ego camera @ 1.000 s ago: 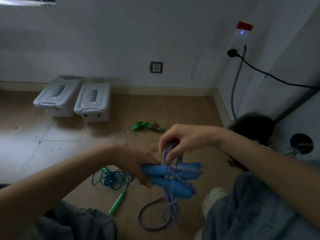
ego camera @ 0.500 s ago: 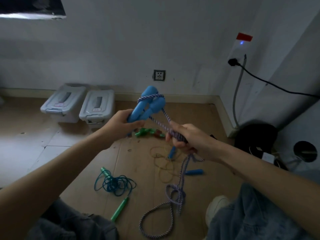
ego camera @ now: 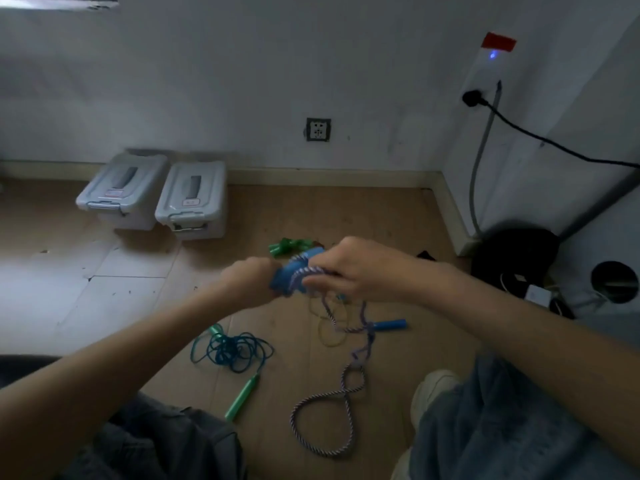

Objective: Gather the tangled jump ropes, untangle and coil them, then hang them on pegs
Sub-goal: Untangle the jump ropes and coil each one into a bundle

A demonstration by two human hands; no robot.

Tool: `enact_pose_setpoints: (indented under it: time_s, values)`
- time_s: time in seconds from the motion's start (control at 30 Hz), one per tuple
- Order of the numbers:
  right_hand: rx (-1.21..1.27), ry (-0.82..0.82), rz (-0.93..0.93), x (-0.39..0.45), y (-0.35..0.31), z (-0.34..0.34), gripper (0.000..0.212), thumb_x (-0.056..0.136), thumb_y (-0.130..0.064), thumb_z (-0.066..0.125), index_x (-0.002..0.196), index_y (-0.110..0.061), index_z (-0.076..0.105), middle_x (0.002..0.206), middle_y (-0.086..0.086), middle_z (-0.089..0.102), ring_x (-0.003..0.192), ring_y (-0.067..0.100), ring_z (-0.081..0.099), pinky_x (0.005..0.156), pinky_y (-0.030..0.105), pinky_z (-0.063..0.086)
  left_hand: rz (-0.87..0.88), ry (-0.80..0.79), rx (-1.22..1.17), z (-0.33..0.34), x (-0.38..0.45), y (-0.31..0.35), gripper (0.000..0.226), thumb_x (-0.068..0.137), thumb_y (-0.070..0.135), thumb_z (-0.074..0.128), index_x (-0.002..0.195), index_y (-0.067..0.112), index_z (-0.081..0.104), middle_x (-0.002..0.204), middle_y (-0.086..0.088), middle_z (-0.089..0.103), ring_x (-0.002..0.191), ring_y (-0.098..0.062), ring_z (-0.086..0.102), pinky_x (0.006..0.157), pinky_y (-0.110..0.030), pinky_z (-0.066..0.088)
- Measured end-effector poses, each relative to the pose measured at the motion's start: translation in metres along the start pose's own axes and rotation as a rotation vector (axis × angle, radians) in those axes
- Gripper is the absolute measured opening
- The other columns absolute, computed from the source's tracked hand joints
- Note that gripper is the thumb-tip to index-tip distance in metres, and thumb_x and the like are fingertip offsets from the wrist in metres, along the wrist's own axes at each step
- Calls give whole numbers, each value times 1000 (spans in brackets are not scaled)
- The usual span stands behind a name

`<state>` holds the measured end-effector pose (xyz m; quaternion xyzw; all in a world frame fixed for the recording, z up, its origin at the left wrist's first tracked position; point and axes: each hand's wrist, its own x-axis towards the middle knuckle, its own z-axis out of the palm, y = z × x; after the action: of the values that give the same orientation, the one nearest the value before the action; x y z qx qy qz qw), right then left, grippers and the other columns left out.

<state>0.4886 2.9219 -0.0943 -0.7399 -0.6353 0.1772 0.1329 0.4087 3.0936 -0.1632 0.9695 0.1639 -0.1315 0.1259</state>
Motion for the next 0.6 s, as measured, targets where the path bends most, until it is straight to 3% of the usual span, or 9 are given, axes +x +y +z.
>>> enact_pose_setpoints:
  time_s: [0.1, 0.3, 0.4, 0.47, 0.53, 0.6]
  values:
    - [215, 47, 86, -1, 21, -19, 27, 94, -28, 51, 72, -14, 61, 59, -9, 52, 52, 5, 47, 52, 17, 36, 188, -122, 145, 14, -13, 18, 34, 87, 36, 57, 118, 23, 53, 104, 1, 64, 81, -12, 56, 73, -25, 48]
    - [804, 0, 301, -13, 62, -8, 25, 92, -27, 55, 73, -12, 62, 48, -13, 43, 40, 2, 33, 39, 15, 26, 540, -106, 319, 1, -31, 43, 26, 91, 37, 48, 114, 25, 50, 110, 4, 61, 99, -17, 58, 84, -31, 47]
    - [1050, 31, 387, -20, 80, -7, 20, 88, -24, 56, 74, -17, 67, 50, -9, 41, 40, 4, 30, 38, 16, 24, 758, 121, 99, -27, -37, 38, 22, 89, 29, 55, 107, 17, 56, 101, 1, 64, 90, -16, 61, 81, -29, 48]
    - [1089, 57, 436, -24, 87, -6, 8, 83, -20, 60, 79, -18, 67, 62, -3, 53, 48, 7, 42, 46, 19, 32, 867, 310, -51, -44, -42, 32, 17, 84, 22, 61, 95, 9, 60, 81, 2, 60, 65, -6, 56, 64, -19, 49]
    - [1099, 53, 454, -27, 87, -2, 9, 88, -9, 53, 84, -14, 60, 74, 4, 56, 54, 9, 46, 50, 23, 37, 832, 426, -162, -53, -44, 26, 15, 80, 20, 61, 88, 8, 59, 72, 11, 49, 50, 1, 42, 55, -5, 41]
    - [1139, 7, 425, -27, 75, 4, 17, 94, -12, 44, 80, -15, 54, 62, -4, 50, 45, 5, 37, 42, 17, 33, 704, 475, -303, -57, -40, 24, 14, 82, 17, 63, 88, 5, 59, 68, 14, 48, 50, 3, 47, 54, -5, 40]
